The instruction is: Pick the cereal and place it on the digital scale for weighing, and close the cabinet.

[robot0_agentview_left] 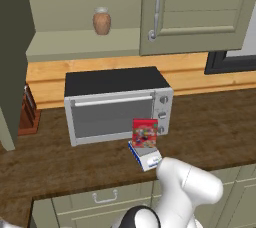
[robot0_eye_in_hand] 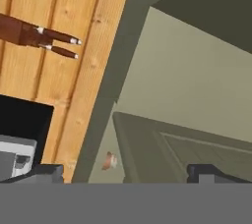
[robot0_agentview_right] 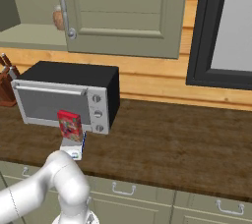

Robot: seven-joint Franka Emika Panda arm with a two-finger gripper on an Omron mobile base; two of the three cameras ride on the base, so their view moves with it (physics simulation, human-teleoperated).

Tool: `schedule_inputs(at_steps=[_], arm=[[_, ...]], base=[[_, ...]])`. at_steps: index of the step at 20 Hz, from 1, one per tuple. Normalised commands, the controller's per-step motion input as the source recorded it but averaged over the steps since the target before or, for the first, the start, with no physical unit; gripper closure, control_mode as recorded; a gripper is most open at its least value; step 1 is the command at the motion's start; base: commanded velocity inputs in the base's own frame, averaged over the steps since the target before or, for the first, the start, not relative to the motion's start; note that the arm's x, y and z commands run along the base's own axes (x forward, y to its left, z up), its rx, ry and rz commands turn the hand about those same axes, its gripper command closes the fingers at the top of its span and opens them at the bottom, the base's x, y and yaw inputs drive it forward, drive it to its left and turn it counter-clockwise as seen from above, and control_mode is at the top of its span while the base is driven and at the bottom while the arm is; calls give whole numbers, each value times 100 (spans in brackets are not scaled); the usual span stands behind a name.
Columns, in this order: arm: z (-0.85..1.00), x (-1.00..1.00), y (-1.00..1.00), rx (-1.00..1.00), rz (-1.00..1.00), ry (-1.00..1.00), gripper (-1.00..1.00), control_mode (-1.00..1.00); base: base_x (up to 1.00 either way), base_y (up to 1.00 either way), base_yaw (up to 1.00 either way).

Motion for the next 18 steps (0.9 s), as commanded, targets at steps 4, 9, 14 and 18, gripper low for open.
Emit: schedule_inputs(at_steps=[4, 9, 14, 18], arm=[[4, 53, 0, -2, -6, -25, -100, -100], [24, 15, -1, 2, -6, -23, -100, -100], [29, -10, 0, 5, -8, -23, -100, -100], [46, -5, -14, 7, -14, -14, -100, -100]], base=[[0, 0, 0], [0, 0, 0], [0, 0, 0], [0, 0, 0]])
